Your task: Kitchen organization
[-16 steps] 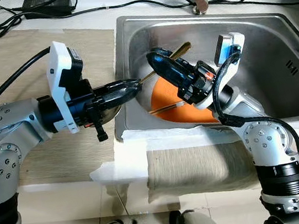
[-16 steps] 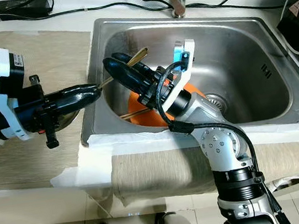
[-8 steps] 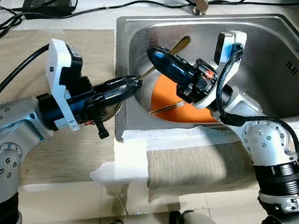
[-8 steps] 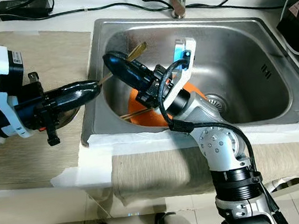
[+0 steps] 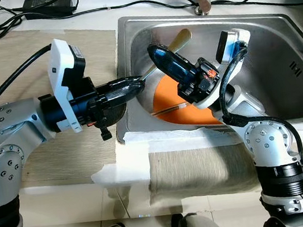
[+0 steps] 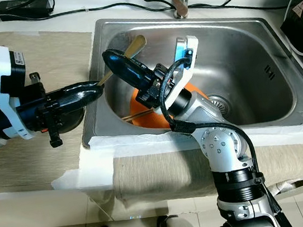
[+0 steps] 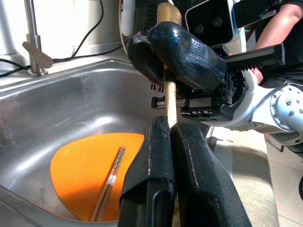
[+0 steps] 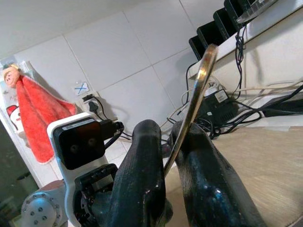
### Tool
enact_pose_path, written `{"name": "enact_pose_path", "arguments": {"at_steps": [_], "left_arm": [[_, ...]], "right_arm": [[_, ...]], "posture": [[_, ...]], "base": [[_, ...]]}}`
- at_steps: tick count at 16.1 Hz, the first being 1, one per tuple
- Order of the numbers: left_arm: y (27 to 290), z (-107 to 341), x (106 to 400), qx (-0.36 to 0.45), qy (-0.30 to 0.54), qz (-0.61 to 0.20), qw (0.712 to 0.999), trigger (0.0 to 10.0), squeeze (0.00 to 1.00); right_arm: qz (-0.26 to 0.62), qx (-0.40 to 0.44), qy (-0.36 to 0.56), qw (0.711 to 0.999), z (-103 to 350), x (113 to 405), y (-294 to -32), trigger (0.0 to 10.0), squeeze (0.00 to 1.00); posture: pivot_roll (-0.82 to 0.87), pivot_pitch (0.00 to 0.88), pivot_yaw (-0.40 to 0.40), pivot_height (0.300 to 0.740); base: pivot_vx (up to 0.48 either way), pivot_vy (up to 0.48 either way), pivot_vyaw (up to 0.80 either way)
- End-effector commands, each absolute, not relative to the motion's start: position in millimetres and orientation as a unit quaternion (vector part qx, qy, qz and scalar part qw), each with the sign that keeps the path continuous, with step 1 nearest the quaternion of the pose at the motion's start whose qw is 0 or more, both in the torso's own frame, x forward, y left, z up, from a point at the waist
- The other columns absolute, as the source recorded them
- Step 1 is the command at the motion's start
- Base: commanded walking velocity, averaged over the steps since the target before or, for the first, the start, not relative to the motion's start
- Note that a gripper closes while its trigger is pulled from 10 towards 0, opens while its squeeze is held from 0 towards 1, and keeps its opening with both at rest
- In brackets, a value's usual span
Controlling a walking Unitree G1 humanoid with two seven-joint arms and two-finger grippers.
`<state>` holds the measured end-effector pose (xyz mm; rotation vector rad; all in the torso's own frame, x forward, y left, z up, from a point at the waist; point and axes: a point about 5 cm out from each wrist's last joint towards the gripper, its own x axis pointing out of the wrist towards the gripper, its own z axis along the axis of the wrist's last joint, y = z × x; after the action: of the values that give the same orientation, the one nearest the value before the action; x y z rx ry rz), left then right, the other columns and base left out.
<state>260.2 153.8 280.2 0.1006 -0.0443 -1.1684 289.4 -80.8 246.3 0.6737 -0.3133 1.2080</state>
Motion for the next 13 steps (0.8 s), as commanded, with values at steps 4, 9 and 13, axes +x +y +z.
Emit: {"name": "enact_pose_path", "arguments": {"at_steps": [4, 9, 13], "left_arm": [[154, 297, 266, 0.016, -0.063, -0.533, 0.843, 10.0, 1.00], [161, 306, 277, 0.025, -0.100, -0.469, 0.877, 10.0, 0.03], [164, 307, 274, 0.022, -0.110, -0.453, 0.884, 10.0, 0.00]], "right_arm": [[0.517, 0.286, -0.156, 0.792, 247, 298, -93, 0.0, 0.00], [0.500, 0.281, -0.171, 0.801, 253, 304, -100, 0.0, 0.00], [0.479, 0.265, -0.196, 0.814, 265, 312, -114, 0.0, 0.00]], "posture": [[-0.08, 0.148, -0.085, 0.740], [-0.07, 0.161, -0.090, 0.740], [-0.08, 0.162, -0.092, 0.740]], "base": [[0.000, 0.000, 0.00], [0.000, 0.000, 0.00], [0.000, 0.000, 0.00]]}}
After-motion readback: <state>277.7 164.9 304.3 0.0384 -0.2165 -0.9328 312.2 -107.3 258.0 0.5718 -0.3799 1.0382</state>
